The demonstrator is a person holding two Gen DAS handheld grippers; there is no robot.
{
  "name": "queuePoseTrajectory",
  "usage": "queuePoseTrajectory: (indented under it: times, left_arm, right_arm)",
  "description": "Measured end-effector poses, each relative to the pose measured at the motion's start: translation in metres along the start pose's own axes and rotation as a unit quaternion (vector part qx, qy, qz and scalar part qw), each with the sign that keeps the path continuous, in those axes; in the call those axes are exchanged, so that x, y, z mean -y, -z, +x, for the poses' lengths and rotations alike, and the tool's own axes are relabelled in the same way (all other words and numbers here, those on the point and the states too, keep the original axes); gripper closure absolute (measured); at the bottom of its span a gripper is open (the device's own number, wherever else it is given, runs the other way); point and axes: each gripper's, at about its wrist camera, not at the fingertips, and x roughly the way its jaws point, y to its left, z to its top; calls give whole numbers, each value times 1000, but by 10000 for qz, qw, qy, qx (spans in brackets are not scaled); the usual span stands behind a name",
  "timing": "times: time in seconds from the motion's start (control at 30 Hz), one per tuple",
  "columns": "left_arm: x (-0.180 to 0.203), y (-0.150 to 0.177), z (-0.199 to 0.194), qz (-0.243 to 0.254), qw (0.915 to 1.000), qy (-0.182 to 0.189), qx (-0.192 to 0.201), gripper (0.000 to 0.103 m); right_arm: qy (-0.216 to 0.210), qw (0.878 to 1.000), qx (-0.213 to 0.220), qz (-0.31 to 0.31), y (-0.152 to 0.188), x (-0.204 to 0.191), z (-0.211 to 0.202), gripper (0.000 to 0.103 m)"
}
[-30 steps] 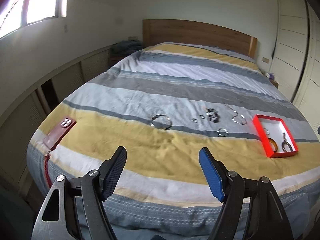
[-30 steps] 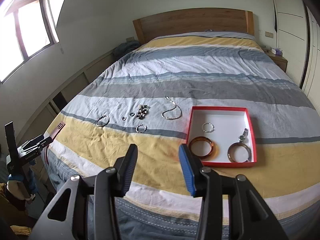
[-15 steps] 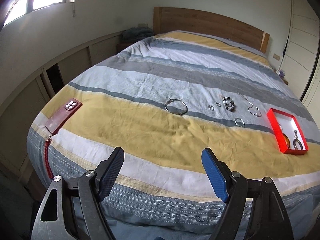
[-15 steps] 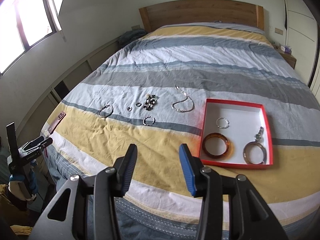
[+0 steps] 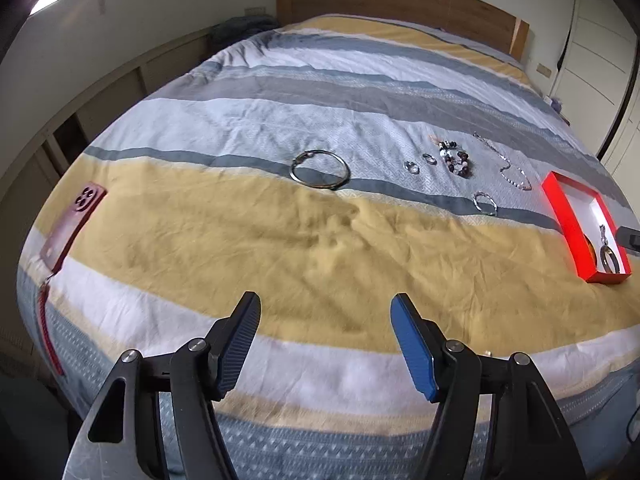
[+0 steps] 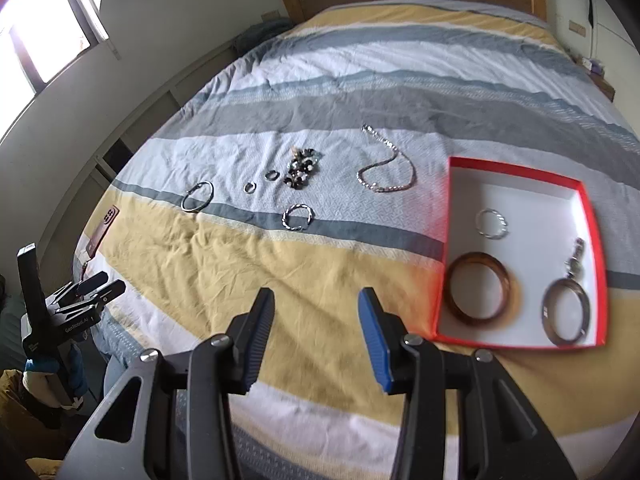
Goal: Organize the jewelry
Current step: 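Withdraw both tools from the box toward the remaining rings, then grasp a silver ring with the left tool while the right tool grasps a silver bangle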
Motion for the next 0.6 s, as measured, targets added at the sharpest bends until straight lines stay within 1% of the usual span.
queuePoseTrajectory:
  times: [0.3,0.43,0.6]
  left_arm:
    - [31,-47,58,343,9989,293,-141,37]
    - [47,-71,86,570,9974,406,-163,41]
    - [62,-101,118,682,9956,619,-165,46]
  right_arm:
    - [-154,9994,-307,-19,-25,1,58,61]
    - [-256,9989,-386,-122,-40,-2,81,62]
    - [-329,9980,-488,-246,-58,-6,110,62]
